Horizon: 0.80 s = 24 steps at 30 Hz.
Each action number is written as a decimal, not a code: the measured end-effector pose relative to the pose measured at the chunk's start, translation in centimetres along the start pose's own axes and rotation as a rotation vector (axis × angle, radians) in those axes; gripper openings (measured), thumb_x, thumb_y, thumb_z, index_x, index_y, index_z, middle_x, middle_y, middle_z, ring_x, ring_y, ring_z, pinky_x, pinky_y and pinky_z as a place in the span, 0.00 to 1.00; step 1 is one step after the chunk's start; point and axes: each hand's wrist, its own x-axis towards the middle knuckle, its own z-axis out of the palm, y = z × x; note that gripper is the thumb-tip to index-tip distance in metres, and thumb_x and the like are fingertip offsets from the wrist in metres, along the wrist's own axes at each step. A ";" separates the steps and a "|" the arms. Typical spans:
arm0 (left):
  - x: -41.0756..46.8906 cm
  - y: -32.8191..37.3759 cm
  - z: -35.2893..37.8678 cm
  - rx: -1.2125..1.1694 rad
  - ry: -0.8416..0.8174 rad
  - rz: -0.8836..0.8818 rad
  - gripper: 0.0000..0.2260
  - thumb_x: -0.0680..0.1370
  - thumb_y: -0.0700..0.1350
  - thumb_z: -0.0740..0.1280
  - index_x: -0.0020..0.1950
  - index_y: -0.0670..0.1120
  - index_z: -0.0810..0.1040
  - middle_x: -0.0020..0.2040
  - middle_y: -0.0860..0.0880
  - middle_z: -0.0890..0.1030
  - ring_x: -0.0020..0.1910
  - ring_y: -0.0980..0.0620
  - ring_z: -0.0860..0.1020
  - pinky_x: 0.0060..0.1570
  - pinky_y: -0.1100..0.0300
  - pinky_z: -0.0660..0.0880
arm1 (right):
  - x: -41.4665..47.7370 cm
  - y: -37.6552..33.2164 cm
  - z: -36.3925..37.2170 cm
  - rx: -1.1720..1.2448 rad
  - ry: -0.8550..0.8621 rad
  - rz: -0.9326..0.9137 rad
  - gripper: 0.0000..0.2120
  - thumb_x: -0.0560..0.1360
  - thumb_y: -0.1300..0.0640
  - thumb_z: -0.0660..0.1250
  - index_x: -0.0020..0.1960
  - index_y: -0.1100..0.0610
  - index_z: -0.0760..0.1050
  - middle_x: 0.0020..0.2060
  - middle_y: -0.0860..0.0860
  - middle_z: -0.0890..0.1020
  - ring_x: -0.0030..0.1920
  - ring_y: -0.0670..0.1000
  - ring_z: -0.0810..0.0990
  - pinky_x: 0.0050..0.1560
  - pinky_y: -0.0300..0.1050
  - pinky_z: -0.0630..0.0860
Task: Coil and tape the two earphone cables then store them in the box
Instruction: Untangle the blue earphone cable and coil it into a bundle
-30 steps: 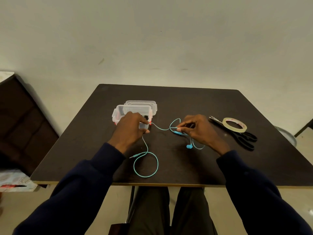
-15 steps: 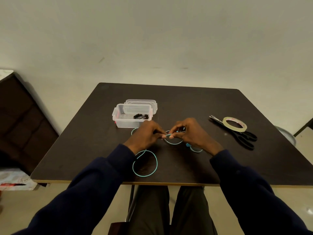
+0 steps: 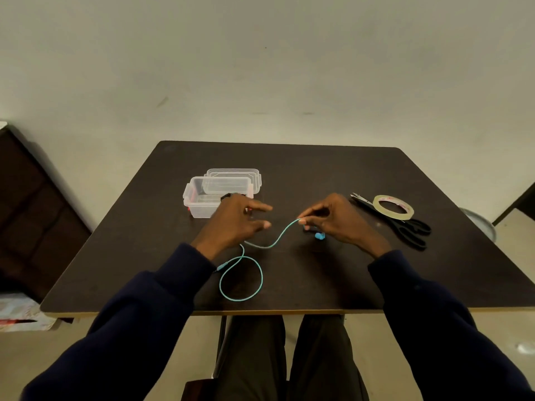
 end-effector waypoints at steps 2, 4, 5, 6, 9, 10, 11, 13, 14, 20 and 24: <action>1.0 1.9 1.1 -0.110 -0.054 0.012 0.17 0.74 0.46 0.77 0.61 0.45 0.84 0.50 0.55 0.87 0.40 0.59 0.83 0.38 0.69 0.79 | 0.3 -0.8 0.6 -0.004 -0.002 -0.063 0.04 0.73 0.56 0.75 0.48 0.53 0.86 0.37 0.45 0.86 0.37 0.44 0.85 0.40 0.36 0.81; 1.8 3.0 2.1 -0.121 -0.129 0.003 0.14 0.76 0.46 0.75 0.60 0.42 0.84 0.50 0.47 0.87 0.36 0.53 0.84 0.38 0.61 0.82 | 0.6 -1.7 0.7 0.024 0.003 -0.112 0.04 0.72 0.55 0.75 0.47 0.53 0.86 0.38 0.44 0.86 0.38 0.45 0.85 0.40 0.37 0.81; 2.1 3.2 2.3 -0.127 -0.166 0.009 0.12 0.77 0.46 0.74 0.57 0.41 0.85 0.47 0.46 0.87 0.34 0.51 0.84 0.38 0.61 0.82 | 0.7 -2.0 0.5 0.036 -0.002 -0.126 0.04 0.72 0.56 0.75 0.46 0.54 0.85 0.38 0.44 0.86 0.39 0.45 0.85 0.41 0.37 0.81; 2.3 3.3 2.5 -0.158 -0.193 0.010 0.10 0.77 0.45 0.73 0.54 0.41 0.86 0.44 0.45 0.87 0.32 0.51 0.83 0.36 0.62 0.80 | 0.8 -2.2 0.3 0.038 -0.012 -0.134 0.03 0.72 0.56 0.75 0.46 0.53 0.84 0.39 0.45 0.86 0.39 0.45 0.86 0.42 0.38 0.82; 2.6 3.2 2.2 -0.257 -0.168 0.006 0.07 0.78 0.43 0.73 0.50 0.40 0.86 0.37 0.48 0.86 0.29 0.58 0.80 0.30 0.69 0.74 | 0.7 -2.1 -0.9 0.082 -0.026 -0.099 0.05 0.73 0.56 0.75 0.47 0.56 0.83 0.39 0.49 0.86 0.39 0.49 0.86 0.44 0.43 0.83; 2.7 3.1 1.8 -0.267 -0.136 0.007 0.05 0.78 0.42 0.73 0.49 0.41 0.86 0.35 0.50 0.85 0.28 0.60 0.80 0.29 0.70 0.74 | 0.6 -1.9 -1.4 0.108 -0.028 -0.071 0.05 0.73 0.57 0.75 0.48 0.57 0.83 0.39 0.51 0.86 0.39 0.50 0.86 0.44 0.43 0.83; 2.8 2.9 1.4 -0.283 -0.100 0.005 0.04 0.78 0.42 0.72 0.48 0.42 0.86 0.34 0.51 0.85 0.28 0.60 0.80 0.29 0.71 0.73 | 0.5 -1.7 -2.1 0.126 -0.031 -0.045 0.06 0.73 0.58 0.75 0.49 0.57 0.82 0.38 0.52 0.86 0.39 0.51 0.86 0.43 0.42 0.83; 2.9 2.5 0.5 -0.383 -0.040 -0.028 0.04 0.78 0.41 0.72 0.46 0.43 0.86 0.34 0.50 0.85 0.28 0.59 0.80 0.28 0.70 0.73 | 0.0 -1.0 -3.5 0.152 -0.024 -0.014 0.05 0.74 0.58 0.75 0.48 0.59 0.83 0.38 0.53 0.86 0.39 0.50 0.86 0.42 0.38 0.81; 2.8 2.3 0.0 -0.445 -0.018 -0.047 0.05 0.79 0.42 0.71 0.46 0.43 0.86 0.36 0.48 0.86 0.29 0.57 0.80 0.27 0.69 0.72 | -0.2 -0.8 -4.1 0.169 -0.022 -0.010 0.06 0.74 0.58 0.75 0.48 0.59 0.84 0.38 0.53 0.86 0.38 0.49 0.85 0.42 0.38 0.80; 1.6 1.3 -1.7 -0.604 0.039 -0.086 0.06 0.79 0.39 0.70 0.44 0.42 0.85 0.36 0.46 0.85 0.28 0.54 0.79 0.25 0.68 0.71 | -0.5 -0.3 -5.4 0.101 -0.080 -0.016 0.08 0.73 0.58 0.76 0.51 0.59 0.85 0.43 0.51 0.87 0.45 0.50 0.86 0.50 0.42 0.82; 1.3 0.7 -2.5 -0.592 0.118 -0.123 0.08 0.79 0.34 0.67 0.45 0.41 0.85 0.36 0.45 0.85 0.27 0.55 0.78 0.26 0.68 0.72 | -0.7 0.1 -5.3 0.151 -0.049 0.019 0.07 0.75 0.60 0.73 0.52 0.61 0.83 0.40 0.54 0.87 0.39 0.51 0.85 0.44 0.42 0.82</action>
